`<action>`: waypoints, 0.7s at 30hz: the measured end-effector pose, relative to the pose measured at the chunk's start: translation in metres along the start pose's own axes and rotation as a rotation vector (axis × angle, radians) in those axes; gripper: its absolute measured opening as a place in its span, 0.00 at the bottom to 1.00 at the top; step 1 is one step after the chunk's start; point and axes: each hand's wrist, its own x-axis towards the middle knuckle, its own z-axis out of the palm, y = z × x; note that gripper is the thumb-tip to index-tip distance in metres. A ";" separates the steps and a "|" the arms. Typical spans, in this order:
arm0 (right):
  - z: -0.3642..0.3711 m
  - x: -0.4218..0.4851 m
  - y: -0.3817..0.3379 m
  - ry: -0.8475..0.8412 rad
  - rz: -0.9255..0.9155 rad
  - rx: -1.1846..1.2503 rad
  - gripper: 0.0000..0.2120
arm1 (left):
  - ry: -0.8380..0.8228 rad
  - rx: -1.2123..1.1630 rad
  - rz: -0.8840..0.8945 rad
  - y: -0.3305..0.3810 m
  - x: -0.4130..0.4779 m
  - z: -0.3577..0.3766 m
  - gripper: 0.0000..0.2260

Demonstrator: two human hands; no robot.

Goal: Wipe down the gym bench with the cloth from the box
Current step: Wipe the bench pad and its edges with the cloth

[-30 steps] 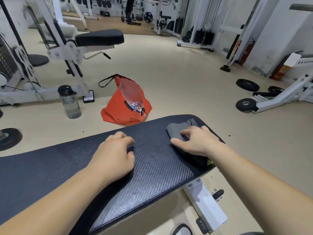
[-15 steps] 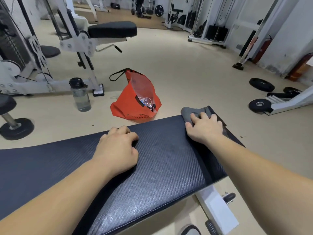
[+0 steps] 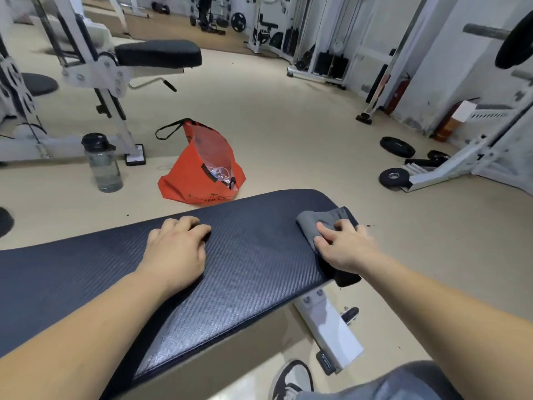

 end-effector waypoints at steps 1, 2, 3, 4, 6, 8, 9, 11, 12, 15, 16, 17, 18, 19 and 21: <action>0.001 0.002 -0.010 0.017 0.033 0.003 0.27 | -0.003 -0.025 0.002 -0.001 0.000 -0.002 0.19; 0.004 0.002 -0.022 0.048 0.069 0.008 0.26 | -0.003 -0.062 0.011 -0.002 -0.002 -0.004 0.19; 0.006 0.001 -0.036 0.086 0.103 0.019 0.25 | 0.002 -0.104 0.024 -0.004 -0.004 -0.007 0.19; 0.008 -0.001 -0.051 0.118 0.118 0.036 0.25 | 0.013 -0.143 0.039 -0.007 -0.006 -0.010 0.20; 0.010 -0.010 -0.088 0.146 0.071 0.059 0.25 | 0.032 -0.182 0.058 -0.013 -0.012 -0.018 0.21; 0.014 -0.030 -0.135 0.157 -0.071 0.068 0.24 | 0.050 -0.180 0.069 -0.021 -0.020 -0.027 0.21; 0.019 -0.045 -0.160 0.155 -0.166 0.068 0.24 | 0.061 -0.181 0.069 -0.024 -0.025 -0.032 0.22; 0.029 -0.077 -0.203 0.130 -0.391 0.057 0.24 | 0.071 -0.193 0.044 -0.032 -0.034 -0.039 0.22; 0.030 -0.086 -0.215 0.090 -0.500 0.057 0.23 | 0.060 -0.195 0.022 -0.037 -0.038 -0.042 0.21; -0.001 -0.069 -0.207 -0.201 -0.596 0.408 0.21 | 0.008 -0.119 -0.036 -0.043 -0.046 -0.050 0.15; -0.015 -0.060 -0.195 -0.311 -0.554 0.622 0.20 | 0.017 -0.075 -0.040 -0.042 -0.049 -0.052 0.14; -0.025 -0.052 -0.181 -0.346 -0.495 0.807 0.18 | 0.032 -0.037 -0.039 -0.037 -0.053 -0.053 0.14; -0.029 -0.045 -0.169 -0.293 -0.436 0.925 0.16 | 0.033 -0.017 -0.039 -0.029 -0.057 -0.054 0.17; -0.028 -0.039 -0.158 -0.179 -0.394 0.966 0.14 | 0.009 -0.018 -0.043 -0.017 -0.061 -0.052 0.21; -0.018 -0.030 -0.145 0.070 -0.346 0.893 0.13 | -0.127 -0.016 -0.075 0.014 -0.066 -0.042 0.30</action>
